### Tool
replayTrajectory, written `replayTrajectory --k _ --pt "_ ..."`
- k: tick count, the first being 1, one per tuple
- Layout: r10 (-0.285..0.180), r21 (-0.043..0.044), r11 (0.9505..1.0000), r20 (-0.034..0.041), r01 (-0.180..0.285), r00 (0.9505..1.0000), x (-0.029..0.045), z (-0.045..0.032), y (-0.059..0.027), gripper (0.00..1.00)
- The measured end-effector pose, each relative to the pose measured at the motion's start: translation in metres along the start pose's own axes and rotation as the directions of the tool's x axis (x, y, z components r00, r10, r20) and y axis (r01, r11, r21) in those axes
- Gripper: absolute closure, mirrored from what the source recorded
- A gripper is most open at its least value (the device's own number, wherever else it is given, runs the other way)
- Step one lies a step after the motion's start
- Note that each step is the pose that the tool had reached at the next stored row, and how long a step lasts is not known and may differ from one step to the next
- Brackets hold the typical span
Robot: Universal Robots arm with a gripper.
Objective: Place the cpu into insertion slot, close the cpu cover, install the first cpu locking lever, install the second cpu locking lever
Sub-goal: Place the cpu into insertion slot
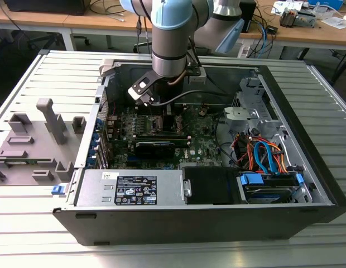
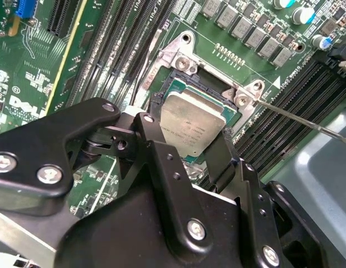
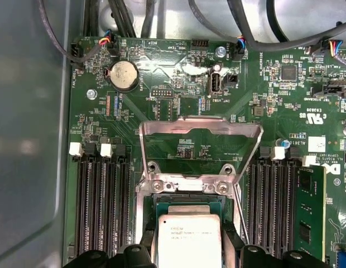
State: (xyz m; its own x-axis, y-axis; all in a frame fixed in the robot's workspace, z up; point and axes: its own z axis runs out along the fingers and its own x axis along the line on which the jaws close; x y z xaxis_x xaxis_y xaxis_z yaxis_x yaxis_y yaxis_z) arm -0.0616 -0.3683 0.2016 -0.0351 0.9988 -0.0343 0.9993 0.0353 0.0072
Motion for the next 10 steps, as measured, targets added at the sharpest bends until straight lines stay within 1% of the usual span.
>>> replayTrajectory --k 3,6,10 --pt "0.003 0.0001 1.0000 0.0000 -0.003 1.0000 0.0001 0.0007 0.0002 0.45" --pt "0.035 0.0011 0.9994 0.0002 -0.035 0.9994 0.0001 0.0014 0.0012 0.45" --pt "0.038 0.0018 0.9993 0.0007 -0.038 0.9993 -0.0001 0.0020 0.0034 0.45"
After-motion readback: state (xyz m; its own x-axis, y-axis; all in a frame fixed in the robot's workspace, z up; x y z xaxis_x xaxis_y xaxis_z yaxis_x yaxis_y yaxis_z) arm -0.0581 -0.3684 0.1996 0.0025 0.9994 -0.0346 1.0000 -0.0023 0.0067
